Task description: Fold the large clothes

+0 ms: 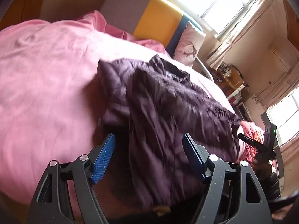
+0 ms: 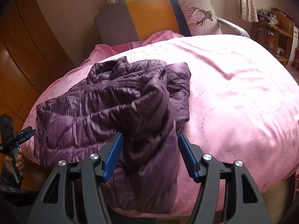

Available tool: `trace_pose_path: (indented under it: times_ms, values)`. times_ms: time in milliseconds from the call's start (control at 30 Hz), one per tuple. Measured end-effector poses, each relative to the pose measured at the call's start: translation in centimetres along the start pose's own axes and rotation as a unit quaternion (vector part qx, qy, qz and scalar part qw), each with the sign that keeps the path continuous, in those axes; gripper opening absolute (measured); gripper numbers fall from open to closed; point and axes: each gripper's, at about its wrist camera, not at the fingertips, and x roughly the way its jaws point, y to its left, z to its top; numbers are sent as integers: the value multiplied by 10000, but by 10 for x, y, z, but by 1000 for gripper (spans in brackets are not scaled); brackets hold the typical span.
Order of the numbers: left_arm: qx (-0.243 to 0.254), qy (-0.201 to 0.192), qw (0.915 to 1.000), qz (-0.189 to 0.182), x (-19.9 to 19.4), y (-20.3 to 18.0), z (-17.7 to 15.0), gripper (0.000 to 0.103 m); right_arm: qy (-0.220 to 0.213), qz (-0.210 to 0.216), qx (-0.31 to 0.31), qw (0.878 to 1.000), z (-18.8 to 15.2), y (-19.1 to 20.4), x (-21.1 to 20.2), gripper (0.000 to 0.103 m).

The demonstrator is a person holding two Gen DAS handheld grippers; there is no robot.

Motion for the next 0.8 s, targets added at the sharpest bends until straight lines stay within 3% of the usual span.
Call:
trace_pose_path:
  times_ms: [100, 200, 233, 300, 333, 367, 633, 800]
  values:
    - [-102, 130, 9998, -69, 28, -3, 20, 72, -9, -237, -287, 9993, 16, 10, 16, 61]
    - [-191, 194, 9995, -181, 44, 1, 28, 71, 87, -223, -410, 9989, 21, 11, 27, 40]
    - [-186, 228, 9991, -319, 47, 0, 28, 51, 109, -234, -507, 9984, 19, 14, 26, 32]
    - [-58, 265, 9992, -306, 50, -3, 28, 23, 135, -267, -665, 9973, 17, 20, 21, 18]
    - [-4, 241, 9994, -252, 49, -5, 28, 11, 115, -288, -691, 9971, 17, 23, 17, 12]
    - [-5, 206, 9994, -283, 46, -5, 26, 8, 72, -292, -696, 9971, 17, 26, 12, 10]
    - [179, -454, 9976, -494, -7, -19, 40, 3, -833, 49, -648, 9944, 59, 46, -51, 7]
    - [151, -727, 9966, -365, -9, -16, 72, 3, -1083, -60, -528, 9927, 100, 49, -35, 7]
